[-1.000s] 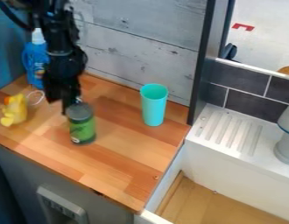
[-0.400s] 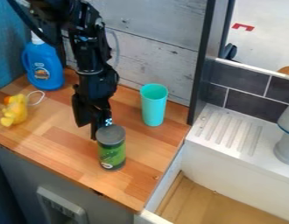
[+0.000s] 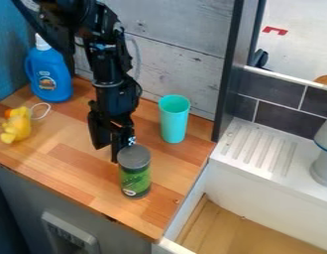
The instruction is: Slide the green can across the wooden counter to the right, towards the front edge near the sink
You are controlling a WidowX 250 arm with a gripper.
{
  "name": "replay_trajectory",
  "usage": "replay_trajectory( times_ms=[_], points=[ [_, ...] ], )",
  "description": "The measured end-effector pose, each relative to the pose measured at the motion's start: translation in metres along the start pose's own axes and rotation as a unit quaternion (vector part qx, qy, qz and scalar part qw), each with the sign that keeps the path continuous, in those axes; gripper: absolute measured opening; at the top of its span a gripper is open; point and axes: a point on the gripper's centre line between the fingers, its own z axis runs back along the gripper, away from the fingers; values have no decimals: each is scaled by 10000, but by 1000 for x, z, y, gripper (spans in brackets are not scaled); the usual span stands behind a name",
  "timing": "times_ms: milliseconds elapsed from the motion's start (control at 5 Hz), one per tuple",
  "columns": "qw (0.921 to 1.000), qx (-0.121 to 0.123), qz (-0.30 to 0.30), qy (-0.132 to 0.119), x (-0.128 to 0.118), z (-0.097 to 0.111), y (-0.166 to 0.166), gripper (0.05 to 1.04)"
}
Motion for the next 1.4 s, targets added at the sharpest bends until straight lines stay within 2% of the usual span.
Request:
replay_trajectory(
  times_ms=[200, 600, 800, 1000, 1200, 1400],
  points=[
    [9991, -180, 265, -270, 4, 18, 1, 1000],
    [9892, 324, 982, -1041, -16, 85, 34, 1000],
    [9840, 554, 1310, -1071, -38, 112, 57, 1000],
    [9719, 813, 1797, -1289, -53, 144, 87, 1000],
    [9637, 1034, 2029, -1390, -55, 169, 108, 1000],
    [9663, 1023, 2184, -902, -62, 156, 116, 1000]
  ],
)
